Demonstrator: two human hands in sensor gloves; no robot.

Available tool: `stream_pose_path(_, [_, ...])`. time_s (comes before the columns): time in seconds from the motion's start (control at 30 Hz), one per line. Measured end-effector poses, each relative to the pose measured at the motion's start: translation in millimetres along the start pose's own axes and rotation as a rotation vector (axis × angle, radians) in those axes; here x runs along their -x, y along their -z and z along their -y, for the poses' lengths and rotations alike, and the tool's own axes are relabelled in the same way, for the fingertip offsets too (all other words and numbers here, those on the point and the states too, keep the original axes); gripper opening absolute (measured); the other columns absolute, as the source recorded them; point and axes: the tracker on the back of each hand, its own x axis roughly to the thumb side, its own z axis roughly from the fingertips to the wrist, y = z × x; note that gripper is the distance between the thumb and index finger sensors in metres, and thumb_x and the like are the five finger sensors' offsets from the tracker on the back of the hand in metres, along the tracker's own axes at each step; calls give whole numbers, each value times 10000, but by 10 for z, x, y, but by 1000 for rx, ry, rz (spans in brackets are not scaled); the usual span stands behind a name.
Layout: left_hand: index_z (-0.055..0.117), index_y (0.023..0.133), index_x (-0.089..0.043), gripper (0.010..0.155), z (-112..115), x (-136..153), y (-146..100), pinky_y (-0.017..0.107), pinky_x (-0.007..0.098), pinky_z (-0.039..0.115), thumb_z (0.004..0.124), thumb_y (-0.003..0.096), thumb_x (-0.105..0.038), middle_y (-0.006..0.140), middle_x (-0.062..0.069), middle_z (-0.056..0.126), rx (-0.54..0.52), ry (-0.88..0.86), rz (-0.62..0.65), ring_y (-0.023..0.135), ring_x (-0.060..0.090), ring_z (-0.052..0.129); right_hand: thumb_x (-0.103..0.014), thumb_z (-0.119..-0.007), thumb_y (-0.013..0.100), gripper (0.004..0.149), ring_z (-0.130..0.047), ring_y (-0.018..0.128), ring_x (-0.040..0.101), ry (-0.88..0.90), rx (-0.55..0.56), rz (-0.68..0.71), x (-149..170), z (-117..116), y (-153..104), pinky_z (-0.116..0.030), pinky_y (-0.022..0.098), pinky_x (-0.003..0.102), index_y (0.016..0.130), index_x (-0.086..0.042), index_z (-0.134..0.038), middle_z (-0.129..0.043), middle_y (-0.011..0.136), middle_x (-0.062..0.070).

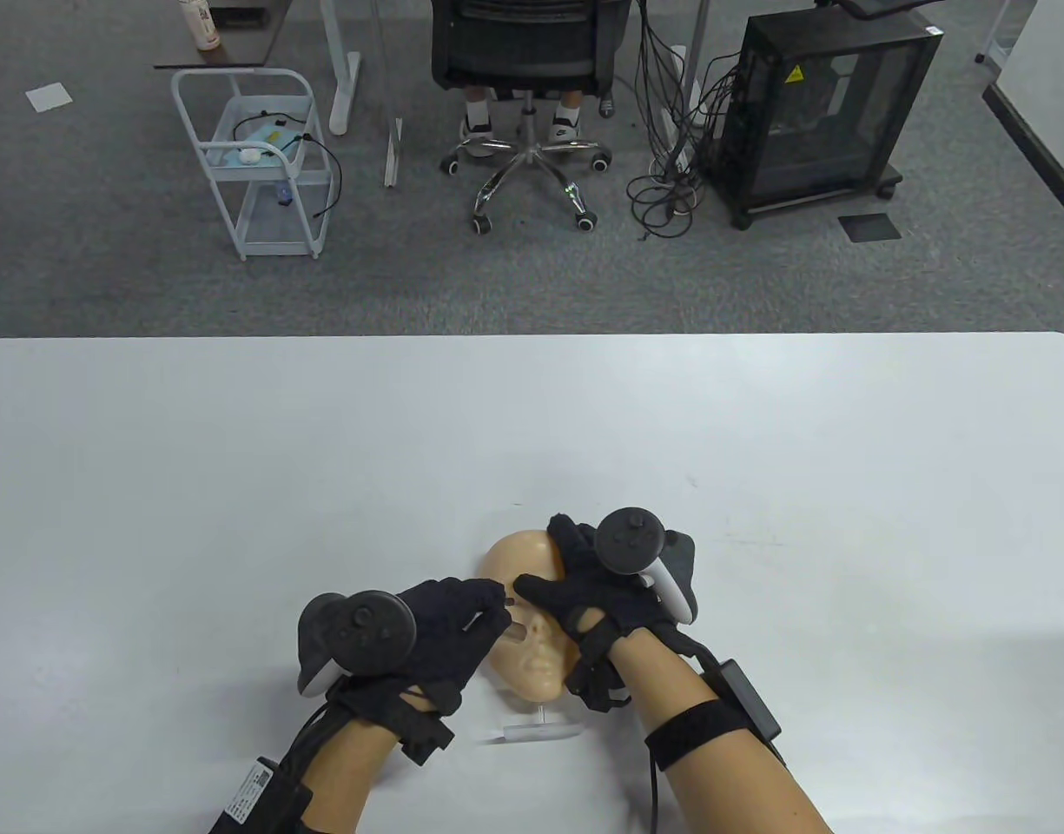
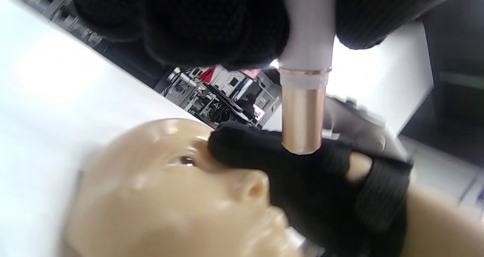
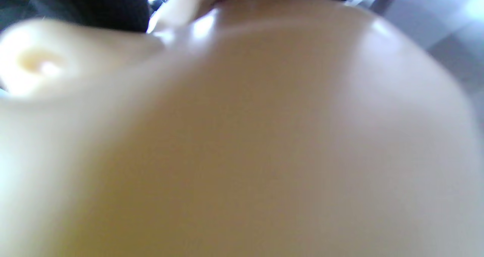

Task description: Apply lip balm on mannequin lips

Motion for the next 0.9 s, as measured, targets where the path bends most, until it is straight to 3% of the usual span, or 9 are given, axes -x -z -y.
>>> stream_pose_path(0.2, [761,931,-165,466,61,344,7,476,571,771,787,605,-496,714,129,938,-11,-445,-117,387,273,968,-631,-877,474,906,-494,1027,535,65,58,42,12,86,-59,-496,683,679,1113,-198,-401,-362,1181,209])
stream_pose_path(0.3, [746,936,-165,469,98,416,0,474,567,778,787,603,-493,725,129,938,-47,-566,-142,393,269,976,-618,-871,479,872,-490,1030,523,176,152,144,-49,286,-204,-509,684,669,1101,-176,-448,-388,1172,213])
stream_pose_path(0.37, [710,950,-165,480,113,426,-10,482,565,775,786,605,-490,753,130,923,-67,-632,-143,411,268,974,-608,-859,484,790,-557,1008,515,283,233,215,-137,468,-380,-551,672,654,1058,-147,-574,-461,1154,217])
stream_pose_path(0.43, [686,950,-163,493,117,404,-3,479,564,778,796,594,-486,762,130,919,-95,-657,-121,409,265,977,-622,-839,495,763,-638,984,492,361,232,236,-190,574,-517,-593,667,631,1043,-145,-603,-529,1139,209])
stream_pose_path(0.5, [665,960,-168,499,116,350,6,493,565,773,799,595,-481,786,131,905,-80,-651,-62,428,265,973,-620,-849,490,754,-730,934,472,506,179,225,-212,598,-655,-647,649,604,1029,-142,-626,-610,1104,207])
stream_pose_path(0.63, [671,959,-184,490,178,190,22,509,570,766,814,590,-472,803,131,899,-33,-589,49,449,274,969,-647,-880,481,780,-937,744,420,783,-122,108,-43,370,-825,-820,533,542,1005,-120,-642,-779,977,209])
stream_pose_path(0.7, [671,959,-190,488,222,110,18,515,572,763,819,588,-470,805,131,899,-20,-519,106,454,276,968,-631,-911,470,769,-985,664,404,906,-214,60,33,233,-855,-853,484,527,979,-110,-666,-840,913,201])
stream_pose_path(0.83, [678,955,-192,491,286,30,15,513,570,775,825,579,-472,808,126,907,2,-350,153,456,272,983,-572,-923,487,718,-1046,568,345,970,-355,63,64,72,-852,-900,428,484,974,-110,-669,-920,830,150])
stream_pose_path(0.9, [682,953,-188,490,306,30,20,510,570,779,825,580,-471,809,126,910,7,-376,162,451,270,986,-511,-922,499,662,-1067,532,319,958,-355,91,50,64,-841,-919,406,466,963,-110,-676,-946,795,129])
